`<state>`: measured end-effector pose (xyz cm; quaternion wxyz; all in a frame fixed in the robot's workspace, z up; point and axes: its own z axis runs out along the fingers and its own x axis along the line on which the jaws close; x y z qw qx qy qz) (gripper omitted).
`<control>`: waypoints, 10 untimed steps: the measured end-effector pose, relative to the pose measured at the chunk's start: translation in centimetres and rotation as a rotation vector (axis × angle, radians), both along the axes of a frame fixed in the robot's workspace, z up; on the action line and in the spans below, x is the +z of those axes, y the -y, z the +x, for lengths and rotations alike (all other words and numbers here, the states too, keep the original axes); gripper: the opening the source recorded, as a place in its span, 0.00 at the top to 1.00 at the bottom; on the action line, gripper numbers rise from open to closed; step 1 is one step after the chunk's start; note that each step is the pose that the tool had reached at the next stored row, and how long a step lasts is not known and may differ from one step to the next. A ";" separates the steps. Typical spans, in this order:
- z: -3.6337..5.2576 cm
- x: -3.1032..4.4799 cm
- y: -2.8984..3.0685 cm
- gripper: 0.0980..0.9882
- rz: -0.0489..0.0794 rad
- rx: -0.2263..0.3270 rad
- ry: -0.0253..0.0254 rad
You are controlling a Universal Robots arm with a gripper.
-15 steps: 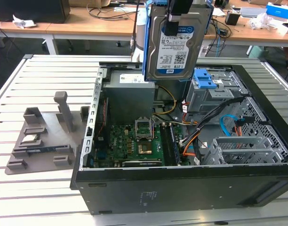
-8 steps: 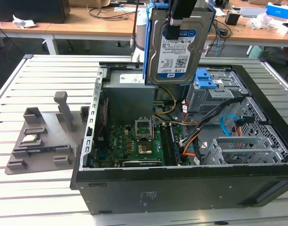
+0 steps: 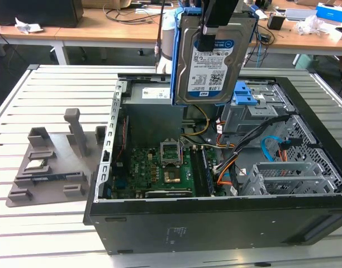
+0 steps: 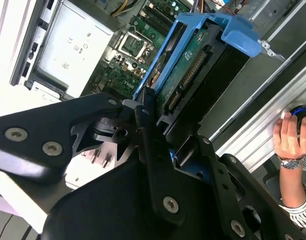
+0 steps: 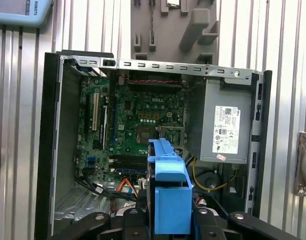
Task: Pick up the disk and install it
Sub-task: 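Pick up the disk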
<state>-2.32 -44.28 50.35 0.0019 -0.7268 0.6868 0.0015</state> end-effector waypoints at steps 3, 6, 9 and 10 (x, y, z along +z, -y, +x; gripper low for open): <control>0.00 -0.06 0.41 0.70 0.000 0.000 0.0000; 0.00 -0.13 0.94 0.70 0.000 0.000 -0.0001; 0.00 -0.18 1.38 0.70 0.000 0.000 0.0000; 0.00 -0.19 1.51 0.70 0.000 0.000 0.0000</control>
